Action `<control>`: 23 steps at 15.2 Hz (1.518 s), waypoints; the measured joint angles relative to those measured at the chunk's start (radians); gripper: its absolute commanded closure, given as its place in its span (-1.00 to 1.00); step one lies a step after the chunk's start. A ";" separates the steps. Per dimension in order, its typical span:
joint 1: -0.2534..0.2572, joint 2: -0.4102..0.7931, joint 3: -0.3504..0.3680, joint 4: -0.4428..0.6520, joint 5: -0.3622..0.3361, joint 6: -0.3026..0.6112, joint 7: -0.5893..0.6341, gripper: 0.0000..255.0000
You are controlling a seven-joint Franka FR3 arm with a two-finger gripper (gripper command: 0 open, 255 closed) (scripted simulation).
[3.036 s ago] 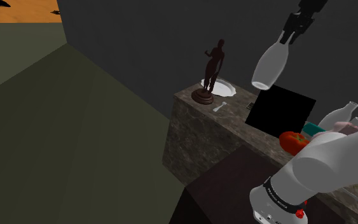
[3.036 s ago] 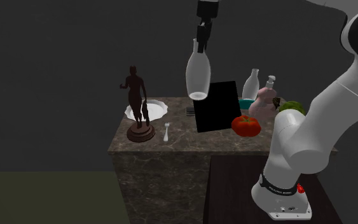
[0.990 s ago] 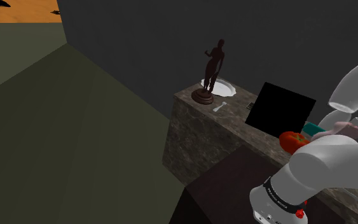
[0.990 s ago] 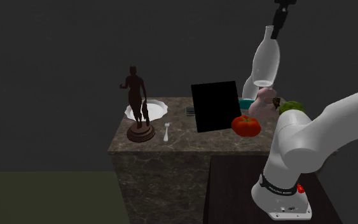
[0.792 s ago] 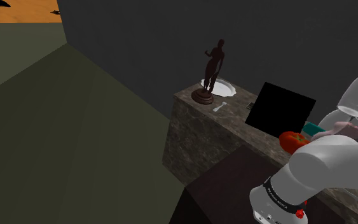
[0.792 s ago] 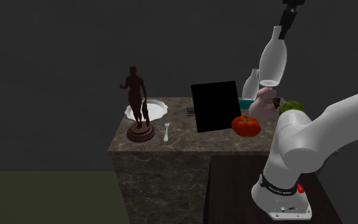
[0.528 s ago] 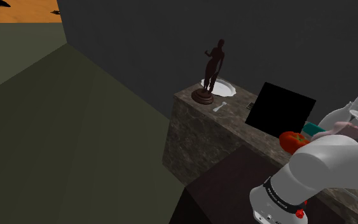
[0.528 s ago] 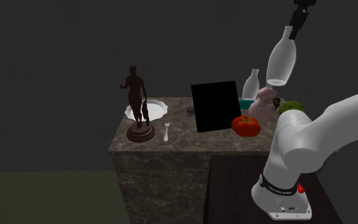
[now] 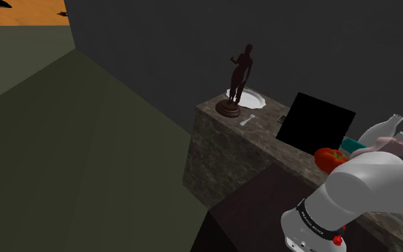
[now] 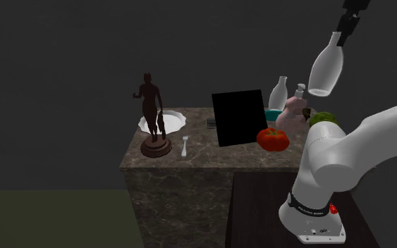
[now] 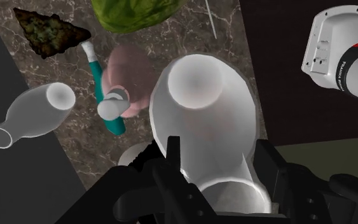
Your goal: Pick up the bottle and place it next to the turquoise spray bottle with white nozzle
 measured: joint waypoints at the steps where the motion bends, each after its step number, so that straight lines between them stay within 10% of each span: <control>1: -0.007 -0.012 0.002 -0.024 -0.003 0.011 0.005 1.00; 23: -0.111 -0.209 -0.029 -0.422 -0.091 0.218 0.075 1.00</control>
